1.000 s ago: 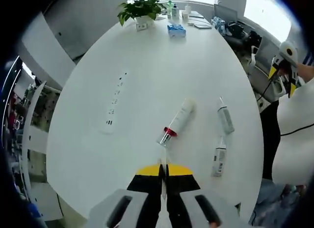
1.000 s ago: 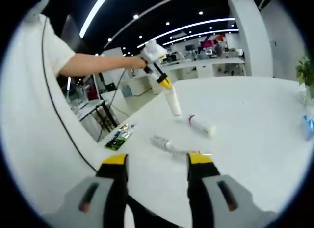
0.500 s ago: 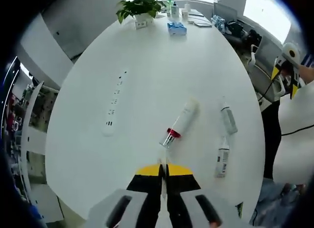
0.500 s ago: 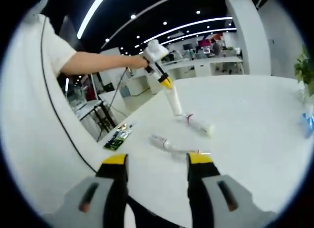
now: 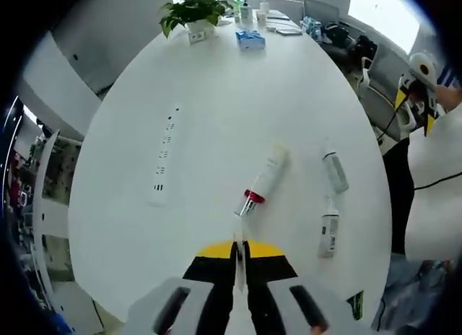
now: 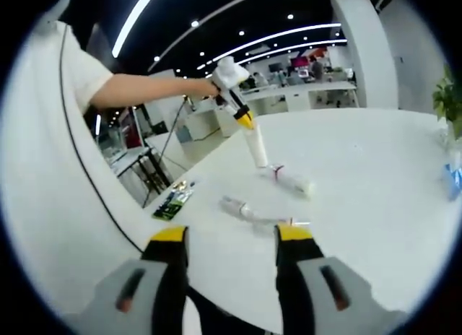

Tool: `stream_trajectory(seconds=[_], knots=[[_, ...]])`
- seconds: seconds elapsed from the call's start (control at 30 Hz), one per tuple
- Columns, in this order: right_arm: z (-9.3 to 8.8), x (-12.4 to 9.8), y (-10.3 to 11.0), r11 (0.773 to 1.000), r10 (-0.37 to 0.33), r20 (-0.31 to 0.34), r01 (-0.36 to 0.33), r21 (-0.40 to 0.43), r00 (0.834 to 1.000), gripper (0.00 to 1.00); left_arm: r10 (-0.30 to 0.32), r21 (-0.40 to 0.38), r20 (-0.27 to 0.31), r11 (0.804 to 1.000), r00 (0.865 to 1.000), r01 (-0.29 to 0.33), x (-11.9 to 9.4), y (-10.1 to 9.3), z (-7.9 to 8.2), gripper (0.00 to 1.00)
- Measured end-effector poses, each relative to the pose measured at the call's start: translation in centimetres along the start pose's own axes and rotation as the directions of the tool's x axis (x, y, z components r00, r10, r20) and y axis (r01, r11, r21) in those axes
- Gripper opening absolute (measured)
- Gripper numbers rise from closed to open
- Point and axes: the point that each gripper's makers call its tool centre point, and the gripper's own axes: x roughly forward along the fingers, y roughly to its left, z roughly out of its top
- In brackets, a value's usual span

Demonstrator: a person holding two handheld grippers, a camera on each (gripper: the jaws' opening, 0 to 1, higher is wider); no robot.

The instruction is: Arrange the skincare products in the storage area until every visible bottle or jar stands upright without overlapping.

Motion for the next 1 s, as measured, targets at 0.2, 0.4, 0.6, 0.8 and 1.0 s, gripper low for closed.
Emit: stream_trajectory(seconds=[0.2,0.4,0.6,0.8,1.0], knots=[[0.14,0.17,0.01,1.0,0.005,-0.002,-0.005,-0.01,1.0,0.46,0.013,0.002,-0.014,1.0,1.0,-0.013,0.27,0.08,-0.02,0.04],[0.14,0.22,0.02,1.0,0.012,-0.005,-0.012,-0.011,1.0,0.46,0.021,-0.03,-0.017,0.999,1.0,-0.021,0.31,0.23,-0.07,0.06],[0.11,0.13,-0.06,1.0,0.013,-0.008,-0.013,-0.012,1.0,0.46,0.026,-0.057,-0.019,0.998,0.999,-0.027,0.35,0.49,-0.07,0.06],[-0.01,-0.02,-0.07,1.0,0.013,-0.012,-0.013,-0.013,1.0,0.46,0.017,-0.093,-0.022,0.996,1.0,-0.019,0.36,0.25,-0.05,0.05],[-0.22,0.01,-0.19,1.0,0.012,-0.014,-0.012,-0.009,1.0,0.46,0.019,-0.117,-0.023,0.993,1.0,-0.021,0.35,0.08,-0.06,0.05]])
